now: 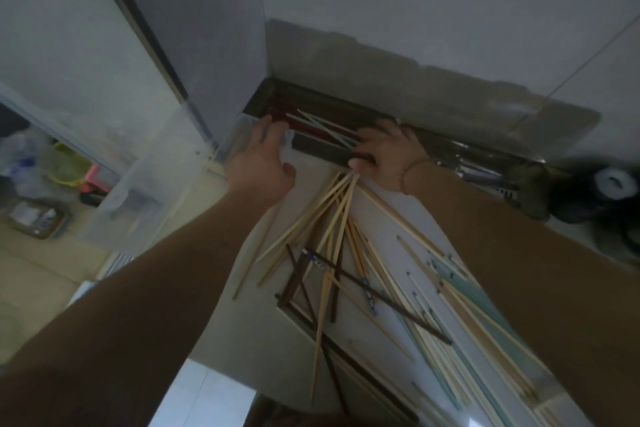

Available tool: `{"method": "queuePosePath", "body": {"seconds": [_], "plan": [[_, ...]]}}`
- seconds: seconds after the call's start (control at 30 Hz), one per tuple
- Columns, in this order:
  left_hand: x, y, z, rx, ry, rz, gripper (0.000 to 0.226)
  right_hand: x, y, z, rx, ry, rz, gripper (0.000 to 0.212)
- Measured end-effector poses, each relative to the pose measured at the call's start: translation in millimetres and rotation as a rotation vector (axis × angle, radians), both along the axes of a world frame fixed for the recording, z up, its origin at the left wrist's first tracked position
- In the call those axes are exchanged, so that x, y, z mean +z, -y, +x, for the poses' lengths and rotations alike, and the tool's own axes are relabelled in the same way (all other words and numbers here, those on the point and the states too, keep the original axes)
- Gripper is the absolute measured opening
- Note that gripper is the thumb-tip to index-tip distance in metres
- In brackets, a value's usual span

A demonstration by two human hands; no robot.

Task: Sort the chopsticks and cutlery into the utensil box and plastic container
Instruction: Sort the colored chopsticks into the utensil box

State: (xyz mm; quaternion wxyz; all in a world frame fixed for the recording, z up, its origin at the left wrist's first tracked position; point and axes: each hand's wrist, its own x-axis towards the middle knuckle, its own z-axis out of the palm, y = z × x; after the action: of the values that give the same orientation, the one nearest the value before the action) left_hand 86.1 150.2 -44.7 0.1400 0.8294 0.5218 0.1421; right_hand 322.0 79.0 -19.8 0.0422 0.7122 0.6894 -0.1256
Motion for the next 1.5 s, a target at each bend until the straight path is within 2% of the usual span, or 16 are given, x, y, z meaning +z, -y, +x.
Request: {"method": "queuePosePath", "body": {"seconds": [0.03, 0.13, 0.23, 0.3, 0.47, 0.63, 0.97, 1.1, 1.37, 1.43, 1.5], "plan": [[-0.4, 0.3, -0.2, -0.001, 0.002, 0.001, 0.070, -3.1, 6.0, 4.1, -0.028, -0.027, 0.041, 0.054], [-0.4, 0.0, 1.2, -0.002, 0.008, 0.012, 0.068, -10.3, 41.0, 12.5, -0.134, -0.095, 0.353, 0.050], [0.8, 0.5, 2.5, -0.007, 0.010, 0.016, 0.067, -24.3, 103.5, 12.7, -0.195, -0.123, 0.545, 0.035], [1.8, 0.5, 2.3, -0.016, 0.011, 0.014, 0.066, -36.0, 154.4, 5.5, -0.197, -0.134, 0.561, 0.030], [2.8, 0.4, 3.3, -0.020, 0.026, 0.022, 0.063, -45.6, 278.7, -22.7, -0.222, -0.133, 0.455, 0.020], [2.5, 1.5, 3.6, -0.023, 0.047, 0.015, 0.063, -41.3, 355.8, -51.4, -0.306, -0.135, 0.422, 0.014], [5.3, 1.1, 2.8, -0.036, 0.018, 0.013, 0.064, -56.7, 363.7, -63.8, -0.389, 0.053, 0.478, 0.031], [5.0, 0.8, 2.8, -0.027, 0.016, 0.010, 0.064, -53.0, 362.5, -68.8, -0.327, 0.209, 0.476, 0.030], [5.7, 1.2, 2.5, -0.019, 0.025, -0.009, 0.066, -43.4, 378.8, -42.2, -0.400, 0.329, 0.448, 0.033], [6.5, 1.0, 2.8, -0.016, 0.012, -0.011, 0.065, -41.4, 383.1, -19.8, -0.469, 0.321, 0.413, 0.044], [6.7, 0.8, 3.1, -0.008, 0.014, -0.011, 0.065, -38.3, 371.1, -1.6, -0.605, 0.112, 0.413, 0.055]]}}
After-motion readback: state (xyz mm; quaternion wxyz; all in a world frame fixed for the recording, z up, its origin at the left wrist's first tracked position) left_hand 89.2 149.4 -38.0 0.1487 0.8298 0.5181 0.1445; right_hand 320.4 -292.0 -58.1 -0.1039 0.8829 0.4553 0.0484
